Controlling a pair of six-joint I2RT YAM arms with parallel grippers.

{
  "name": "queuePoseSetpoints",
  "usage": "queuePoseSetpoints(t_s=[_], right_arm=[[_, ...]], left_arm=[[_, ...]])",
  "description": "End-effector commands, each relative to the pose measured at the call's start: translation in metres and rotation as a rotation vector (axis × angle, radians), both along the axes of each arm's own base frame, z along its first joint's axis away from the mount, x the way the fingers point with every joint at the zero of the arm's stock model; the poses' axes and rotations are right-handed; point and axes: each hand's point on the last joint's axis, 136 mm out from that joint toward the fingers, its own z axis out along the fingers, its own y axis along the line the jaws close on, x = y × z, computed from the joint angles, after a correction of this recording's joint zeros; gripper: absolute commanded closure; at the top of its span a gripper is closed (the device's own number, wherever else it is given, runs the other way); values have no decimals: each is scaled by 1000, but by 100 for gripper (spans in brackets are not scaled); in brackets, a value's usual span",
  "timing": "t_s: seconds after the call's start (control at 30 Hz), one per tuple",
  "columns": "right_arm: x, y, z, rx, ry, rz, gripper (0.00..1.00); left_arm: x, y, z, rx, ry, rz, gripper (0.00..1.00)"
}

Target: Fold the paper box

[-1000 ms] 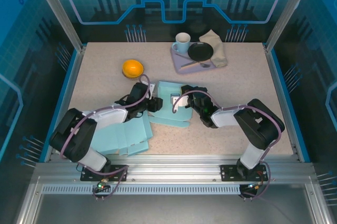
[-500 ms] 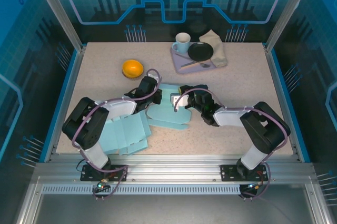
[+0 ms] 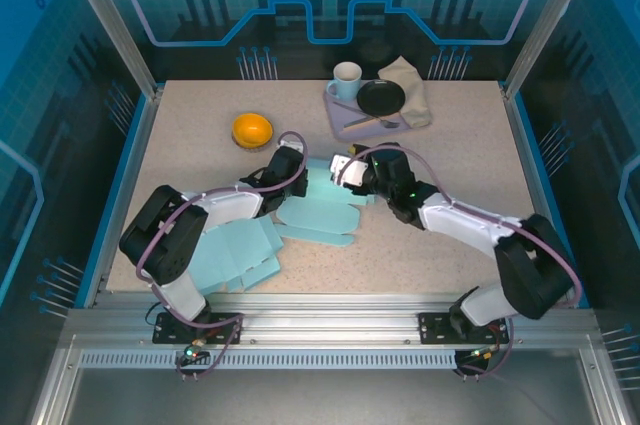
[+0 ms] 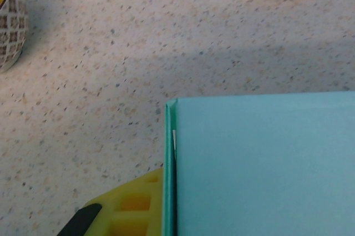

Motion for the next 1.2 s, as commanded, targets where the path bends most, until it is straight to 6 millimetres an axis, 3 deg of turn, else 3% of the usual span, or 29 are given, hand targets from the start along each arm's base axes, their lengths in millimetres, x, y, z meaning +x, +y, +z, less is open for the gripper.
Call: queuePoseSetpoints(t_s=[0.0, 0.13, 0.23, 0.4, 0.5, 0.77, 1.0, 1.07, 1.17], right_arm=[[-7, -16, 49, 188, 98, -126, 46], [-12, -45, 87, 440, 278, -363, 45], [-15, -50, 90, 573, 487, -527, 46], [-19, -27, 56, 651, 803, -655, 47], [-16, -15, 35, 706, 889, -692, 47], [-12, -9, -22, 709, 1011, -795, 46], [-18, -9, -49, 703, 1077, -850, 46], [-21, -11, -57, 696, 1093, -884, 36], [-26, -10, -65, 705, 1129, -893, 36]], left_arm=[[-4, 7, 8, -7, 12, 68, 91], [-8, 7, 9, -23, 12, 105, 91], [-11, 8, 9, -13, 0, 129, 91], [-15, 10, 14, 1, -30, 161, 91], [-18, 8, 15, -13, -40, 156, 91], [-24, 4, 18, -18, -66, 142, 91], [-26, 4, 20, -21, -85, 148, 91], [-26, 4, 20, -27, -87, 153, 91], [-26, 5, 21, -23, -90, 169, 92]])
